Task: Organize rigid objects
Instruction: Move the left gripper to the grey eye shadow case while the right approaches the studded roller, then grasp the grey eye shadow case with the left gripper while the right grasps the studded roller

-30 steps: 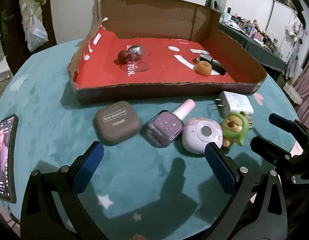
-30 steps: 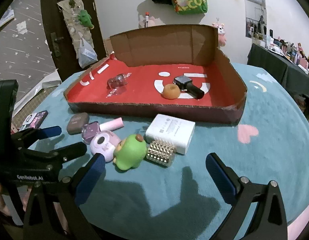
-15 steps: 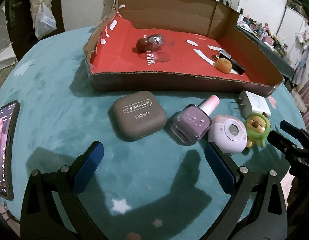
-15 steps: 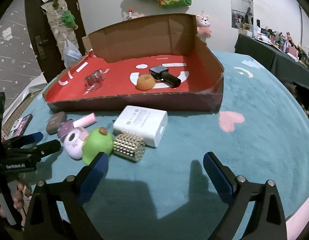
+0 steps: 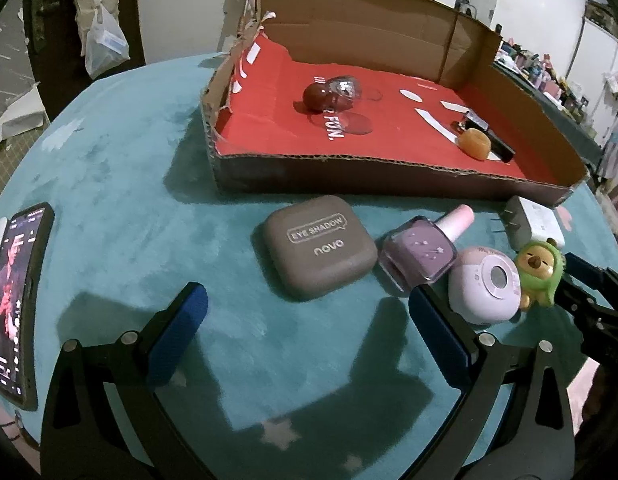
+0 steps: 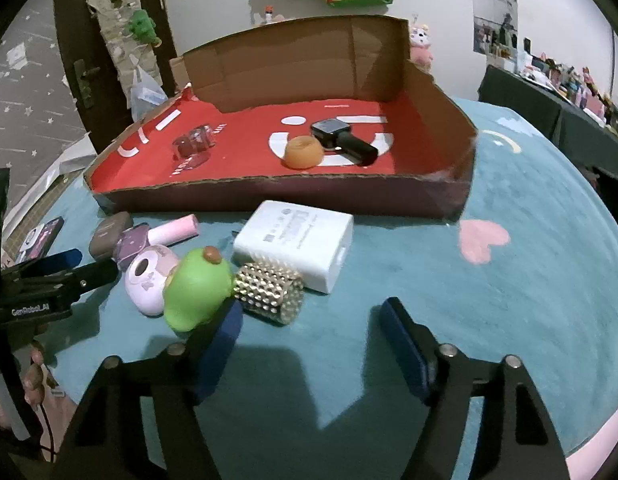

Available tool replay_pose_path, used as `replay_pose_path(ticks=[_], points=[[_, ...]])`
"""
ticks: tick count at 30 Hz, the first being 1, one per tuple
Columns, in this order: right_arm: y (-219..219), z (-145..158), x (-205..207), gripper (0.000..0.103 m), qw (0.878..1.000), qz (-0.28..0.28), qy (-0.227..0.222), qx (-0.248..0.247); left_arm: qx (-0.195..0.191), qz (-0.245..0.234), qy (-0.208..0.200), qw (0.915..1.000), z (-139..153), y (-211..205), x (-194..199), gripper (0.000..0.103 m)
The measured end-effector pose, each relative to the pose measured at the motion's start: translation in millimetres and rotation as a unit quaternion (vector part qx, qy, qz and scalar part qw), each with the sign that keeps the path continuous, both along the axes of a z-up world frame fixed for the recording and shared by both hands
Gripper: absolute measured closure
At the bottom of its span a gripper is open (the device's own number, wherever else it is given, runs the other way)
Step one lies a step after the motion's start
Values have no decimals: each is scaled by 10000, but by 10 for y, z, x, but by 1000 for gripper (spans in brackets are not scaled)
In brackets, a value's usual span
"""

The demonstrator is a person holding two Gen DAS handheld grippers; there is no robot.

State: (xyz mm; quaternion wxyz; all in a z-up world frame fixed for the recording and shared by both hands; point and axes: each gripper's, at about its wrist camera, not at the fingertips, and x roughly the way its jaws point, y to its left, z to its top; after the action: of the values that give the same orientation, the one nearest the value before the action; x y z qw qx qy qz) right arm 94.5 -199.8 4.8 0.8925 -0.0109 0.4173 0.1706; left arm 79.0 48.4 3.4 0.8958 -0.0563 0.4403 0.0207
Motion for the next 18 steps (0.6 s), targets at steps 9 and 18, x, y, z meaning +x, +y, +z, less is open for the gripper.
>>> replay_pose_path(ticks=[9,18], points=[[93,9,57,44,9995,209,19,226,73,95,-44,9999,6,75,183,9],[131,-16,150,51,9999,74,-26,63,185,66,5,9998,20,38,296,22]])
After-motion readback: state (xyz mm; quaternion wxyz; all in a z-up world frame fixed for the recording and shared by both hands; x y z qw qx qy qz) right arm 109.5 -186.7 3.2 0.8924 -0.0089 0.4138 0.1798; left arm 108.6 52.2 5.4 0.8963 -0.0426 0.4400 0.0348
